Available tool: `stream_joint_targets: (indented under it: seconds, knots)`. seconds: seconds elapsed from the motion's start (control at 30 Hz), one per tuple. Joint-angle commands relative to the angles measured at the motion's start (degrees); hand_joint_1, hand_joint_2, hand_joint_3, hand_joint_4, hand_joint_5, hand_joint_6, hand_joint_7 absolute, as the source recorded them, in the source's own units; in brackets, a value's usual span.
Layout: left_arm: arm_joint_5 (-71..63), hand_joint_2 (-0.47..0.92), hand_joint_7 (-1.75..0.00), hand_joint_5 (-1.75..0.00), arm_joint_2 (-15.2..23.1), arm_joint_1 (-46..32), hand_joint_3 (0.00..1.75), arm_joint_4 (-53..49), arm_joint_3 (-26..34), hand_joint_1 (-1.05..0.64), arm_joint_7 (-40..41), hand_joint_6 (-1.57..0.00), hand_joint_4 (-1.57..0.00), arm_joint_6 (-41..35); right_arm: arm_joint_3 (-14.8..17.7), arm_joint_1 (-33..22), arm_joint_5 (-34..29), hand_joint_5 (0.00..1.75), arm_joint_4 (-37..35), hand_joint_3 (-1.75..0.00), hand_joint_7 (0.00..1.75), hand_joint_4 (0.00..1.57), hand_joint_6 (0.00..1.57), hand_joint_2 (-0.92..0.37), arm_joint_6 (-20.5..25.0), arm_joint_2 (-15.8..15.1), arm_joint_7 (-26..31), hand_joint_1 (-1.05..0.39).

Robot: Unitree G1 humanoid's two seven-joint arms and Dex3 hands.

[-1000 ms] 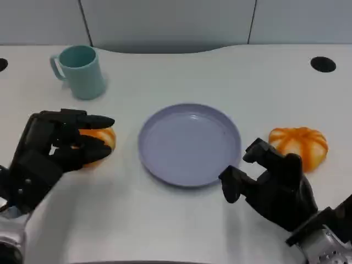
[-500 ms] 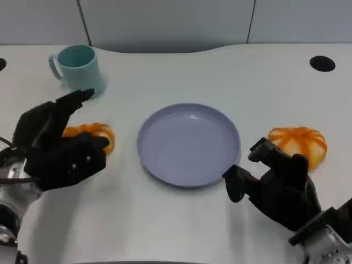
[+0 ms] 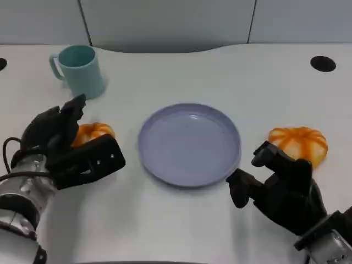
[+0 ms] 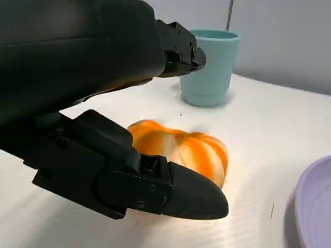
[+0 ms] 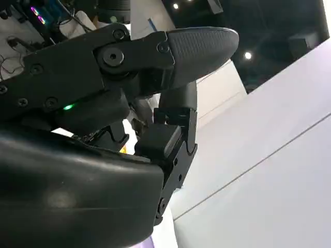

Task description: Grasp the bread from the table and place it into the plate.

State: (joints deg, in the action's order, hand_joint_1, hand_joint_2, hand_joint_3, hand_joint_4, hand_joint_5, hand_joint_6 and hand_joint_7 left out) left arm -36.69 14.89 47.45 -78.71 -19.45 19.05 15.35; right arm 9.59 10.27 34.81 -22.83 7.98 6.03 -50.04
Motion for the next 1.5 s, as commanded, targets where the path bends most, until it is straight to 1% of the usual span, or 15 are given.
stream_joint_targets:
  seconds: [0.03,0.1,0.17,0.57,0.73,0.77,0.83,0.87,0.9,0.97,1.03,1.17,1.23,1.37,1.5]
  knots:
    - [-0.42,0.92,-1.37,-1.51,0.03,0.79,0.23,-0.66,-0.9,-1.05,-1.63,0.0,-0.01,-2.14,0.17,-1.56,0.4,1.54,2.12,-0.3,1.04,0.86,0.8,-0.92,1.1,-1.38,0.4,-0.79]
    - [-0.4,0.92,-1.65,-1.68,-0.17,0.92,0.22,-0.74,-1.21,-1.05,-1.99,0.0,0.0,-2.8,0.34,-1.67,0.4,1.53,1.58,-0.31,1.03,0.86,0.79,-0.92,0.5,-1.43,-0.25,-0.78]
    - [-0.45,0.92,-1.73,-1.73,-0.38,1.0,0.22,-0.87,-1.47,-1.05,-2.57,0.0,0.0,-3.59,0.32,-2.1,0.32,1.54,1.98,-0.32,1.04,0.87,0.79,-0.92,0.53,-1.4,0.01,-0.79]
    - [-4.45,0.9,-1.75,-1.75,-1.09,1.35,0.14,-1.61,-6.13,-1.05,-4.36,0.0,0.0,-9.12,0.32,-2.98,0.65,1.53,2.08,-0.36,1.11,0.87,0.76,-0.92,-0.79,-1.78,-1.99,-0.77]
    - [-4.64,0.78,-1.75,-1.75,-2.03,0.84,0.05,-1.6,-6.15,-1.05,-1.13,0.0,-0.05,-10.4,1.21,-2.57,1.25,1.48,0.56,-0.34,1.08,0.87,0.75,-0.92,-1.21,-1.86,-3.72,-0.77]
    - [-4.75,0.74,-1.75,-1.75,-2.24,0.68,0.04,-1.59,-6.18,-1.05,0.08,-0.17,-0.28,-10.63,1.29,-2.62,1.26,1.47,0.53,-0.34,1.07,0.87,0.75,-0.92,-1.29,-1.85,-3.8,-0.77]
    - [-4.72,0.72,-1.75,-1.75,-2.67,0.31,0.03,-1.6,-6.04,-1.05,2.02,-0.26,-0.4,-10.9,1.41,-2.66,1.45,1.47,0.55,-0.34,1.06,0.88,0.75,-0.92,-0.96,-1.93,-3.9,-0.77]
    - [-4.59,0.69,-1.55,-1.65,-2.87,0.12,0.04,-1.6,-5.91,-1.05,2.77,-0.72,-0.81,-10.93,1.43,-2.73,1.52,1.45,0.74,-0.32,1.04,0.89,0.76,-0.92,-0.62,-1.98,-3.71,-0.77]
    - [-4.35,0.66,-1.45,-1.6,-3.01,-0.04,0.05,-1.6,-5.67,-1.05,3.31,-0.91,-0.97,-10.99,1.44,-2.92,1.57,1.45,0.99,-0.32,1.03,0.89,0.77,-0.92,-0.51,-1.96,-3.63,-0.77]
    - [-3.9,0.17,-1.32,-1.61,-3.04,-0.2,1.13,-1.6,-5.18,-1.05,3.67,-1.24,-1.23,-10.85,1.48,-3.11,1.64,1.47,0.98,-0.31,1.02,0.87,0.76,-0.92,-0.67,-1.87,-3.76,-0.76]
    - [-3.17,0.01,-1.3,-1.62,-2.74,-0.04,1.45,-1.55,-4.4,-1.05,3.48,-1.32,-1.31,-10.26,1.63,-3.18,1.96,1.48,1.03,-0.31,1.02,0.86,0.76,-0.92,-0.31,-1.67,-3.51,-0.76]
    - [-2.23,-0.04,-1.29,-1.63,-1.64,1.08,1.54,-1.31,-3.05,-1.05,3.87,-1.26,-1.17,-8.5,1.97,-2.41,3.15,1.48,0.32,-0.26,1.01,0.84,0.77,-0.92,1.97,-1.65,-2.91,-0.78]
    - [-1.17,0.04,-1.37,-1.71,-0.95,2.15,1.56,-1.06,-1.88,-1.05,4.14,-1.25,-1.12,-6.83,2.19,-1.53,3.32,1.48,-0.77,-0.25,1.0,0.84,0.77,-0.92,2.24,-1.72,-3.04,-0.77]
    - [-0.81,0.22,-1.64,-1.74,0.55,4.77,1.43,-0.61,-0.83,-1.05,7.31,-1.05,-1.12,-2.59,2.53,1.01,2.67,1.41,-3.61,-0.23,0.95,0.9,0.81,-0.92,2.46,-1.86,-2.5,-0.78]
    - [-0.79,0.44,-1.74,-1.75,1.09,7.45,1.21,-0.39,-0.07,-1.05,9.41,-0.88,-1.18,0.07,2.33,2.34,0.87,1.44,-4.89,-0.26,1.01,0.9,0.8,-0.92,1.3,-1.95,-1.37,-0.8]
